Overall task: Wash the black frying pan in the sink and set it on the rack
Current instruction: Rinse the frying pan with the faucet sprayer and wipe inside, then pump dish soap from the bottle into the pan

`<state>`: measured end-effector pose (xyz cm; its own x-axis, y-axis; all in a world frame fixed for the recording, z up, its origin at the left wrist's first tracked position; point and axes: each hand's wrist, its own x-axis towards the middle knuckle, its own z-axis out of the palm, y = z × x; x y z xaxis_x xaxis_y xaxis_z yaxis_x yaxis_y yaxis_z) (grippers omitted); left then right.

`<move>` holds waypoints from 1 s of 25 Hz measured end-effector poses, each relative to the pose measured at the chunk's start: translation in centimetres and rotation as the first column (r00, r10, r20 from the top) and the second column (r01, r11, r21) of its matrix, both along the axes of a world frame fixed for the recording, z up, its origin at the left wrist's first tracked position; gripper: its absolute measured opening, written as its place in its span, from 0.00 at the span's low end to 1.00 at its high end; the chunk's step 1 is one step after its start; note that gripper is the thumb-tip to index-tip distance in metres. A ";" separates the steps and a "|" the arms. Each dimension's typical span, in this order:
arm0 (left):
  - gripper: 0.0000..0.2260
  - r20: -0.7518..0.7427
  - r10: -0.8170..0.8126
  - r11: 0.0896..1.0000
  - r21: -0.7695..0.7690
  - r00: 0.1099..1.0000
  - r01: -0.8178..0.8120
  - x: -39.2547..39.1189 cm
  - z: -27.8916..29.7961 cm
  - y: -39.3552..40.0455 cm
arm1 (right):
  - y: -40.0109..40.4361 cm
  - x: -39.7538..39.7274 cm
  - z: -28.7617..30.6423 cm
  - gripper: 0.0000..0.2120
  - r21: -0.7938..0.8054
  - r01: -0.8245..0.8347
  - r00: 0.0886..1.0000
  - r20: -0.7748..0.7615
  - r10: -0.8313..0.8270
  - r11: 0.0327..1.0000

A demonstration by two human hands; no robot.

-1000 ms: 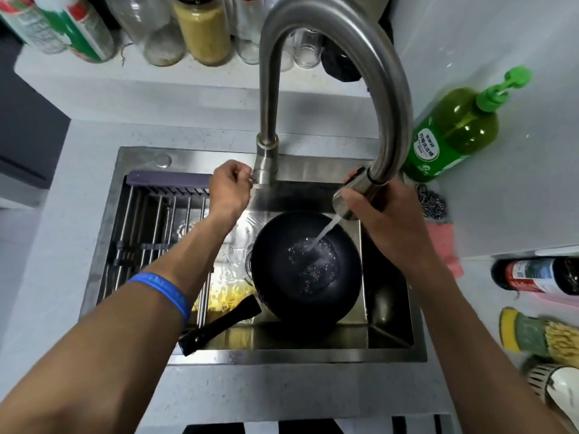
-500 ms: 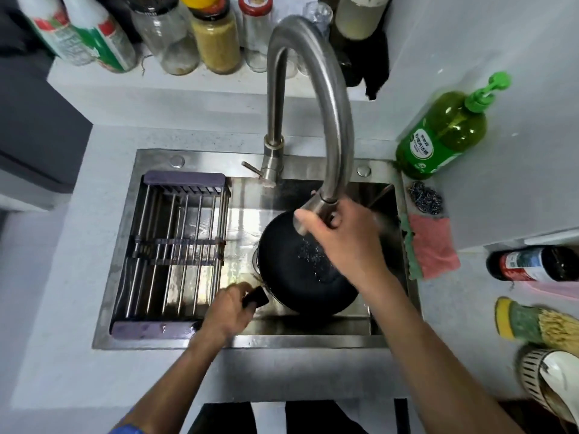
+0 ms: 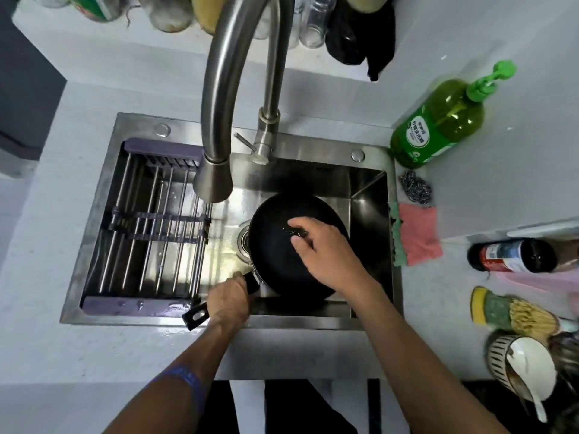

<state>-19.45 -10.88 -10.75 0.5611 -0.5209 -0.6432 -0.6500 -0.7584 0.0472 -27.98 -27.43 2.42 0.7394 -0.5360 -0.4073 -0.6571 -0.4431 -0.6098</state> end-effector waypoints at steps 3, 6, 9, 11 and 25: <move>0.22 -0.089 0.076 0.994 -0.071 0.993 -0.082 -0.3 0.9 -0.6 | -1.3 -6.7 -3.3 0.16 -0.014 0.146 0.969 -0.198 -0.146 0.989; 0.28 -0.225 0.174 0.979 -0.067 0.959 -0.193 1.1 2.8 -0.3 | -3.0 -10.3 -4.6 0.20 -0.115 0.307 0.941 -0.114 -0.320 0.945; 0.28 -0.431 0.194 0.966 -0.071 0.881 -0.248 2.4 4.0 0.4 | -4.5 -10.4 -3.7 0.28 0.222 0.601 0.779 0.056 -0.625 0.768; 0.29 -0.551 0.205 0.958 -0.057 0.809 -0.282 2.7 4.5 0.8 | -5.6 -9.6 -3.1 0.28 0.336 0.669 0.677 0.094 -0.730 0.663; 0.22 0.062 -0.029 0.960 -0.275 0.998 0.045 -0.9 13.0 -2.5 | -10.1 -14.6 0.0 0.33 0.464 0.819 0.414 -0.068 -0.908 0.338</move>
